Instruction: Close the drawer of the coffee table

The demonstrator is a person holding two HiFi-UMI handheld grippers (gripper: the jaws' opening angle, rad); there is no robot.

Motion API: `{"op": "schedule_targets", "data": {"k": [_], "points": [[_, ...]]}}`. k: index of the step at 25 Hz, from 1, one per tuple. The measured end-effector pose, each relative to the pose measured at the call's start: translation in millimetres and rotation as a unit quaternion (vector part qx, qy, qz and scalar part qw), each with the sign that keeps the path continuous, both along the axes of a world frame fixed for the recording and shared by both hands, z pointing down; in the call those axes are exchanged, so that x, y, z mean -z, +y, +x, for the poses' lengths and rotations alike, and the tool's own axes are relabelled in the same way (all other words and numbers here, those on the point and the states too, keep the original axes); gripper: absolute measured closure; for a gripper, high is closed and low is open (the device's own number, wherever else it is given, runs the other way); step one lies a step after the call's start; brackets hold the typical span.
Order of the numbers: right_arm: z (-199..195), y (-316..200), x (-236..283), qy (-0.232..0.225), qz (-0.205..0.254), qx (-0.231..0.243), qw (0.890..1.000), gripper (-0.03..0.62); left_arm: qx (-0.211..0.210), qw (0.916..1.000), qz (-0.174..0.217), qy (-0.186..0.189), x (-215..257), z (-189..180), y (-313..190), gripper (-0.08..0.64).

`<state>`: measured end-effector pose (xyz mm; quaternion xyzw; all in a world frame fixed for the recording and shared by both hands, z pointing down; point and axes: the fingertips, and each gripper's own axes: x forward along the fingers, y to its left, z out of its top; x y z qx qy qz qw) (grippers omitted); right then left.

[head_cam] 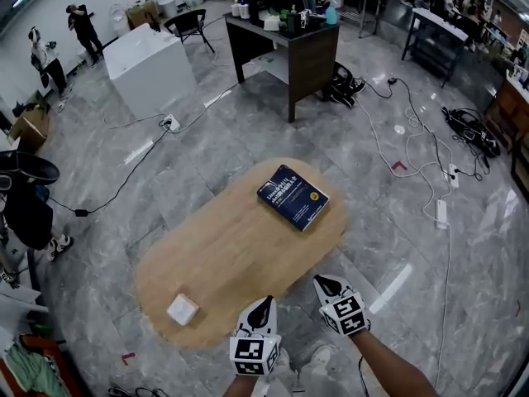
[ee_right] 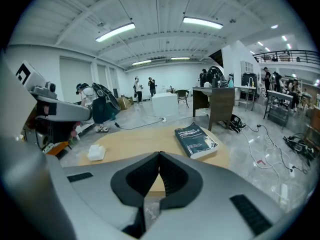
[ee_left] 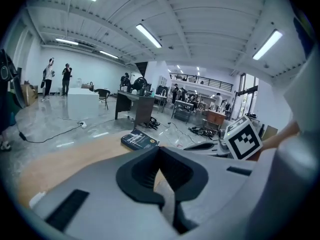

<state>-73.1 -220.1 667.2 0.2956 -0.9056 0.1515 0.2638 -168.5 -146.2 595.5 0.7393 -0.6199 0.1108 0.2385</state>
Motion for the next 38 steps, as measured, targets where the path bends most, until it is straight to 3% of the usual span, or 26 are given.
{"op": "schedule_targets", "data": {"k": [26,30,33,38], "points": [[-0.4,43.6,177.9,-0.046,0.058,0.019,0.997,0.58,-0.007,0.9977,0.064,-0.023,145.2,8.1,16.5,0.558],[0.4,48.0,197.7,-0.052,0.072,0.02,0.996,0.58,0.0,0.997,0.076,-0.01,163.3,6.8,19.8,0.558],[-2.2,49.4,213.3,-0.057,0.081,0.017,0.995,0.58,-0.011,0.9954,0.09,-0.029,181.6,6.5,23.4,0.558],[-4.7,50.6,243.0,-0.077,0.1,0.005,0.992,0.58,-0.034,0.9932,0.109,-0.023,208.8,7.8,22.1,0.558]]}}
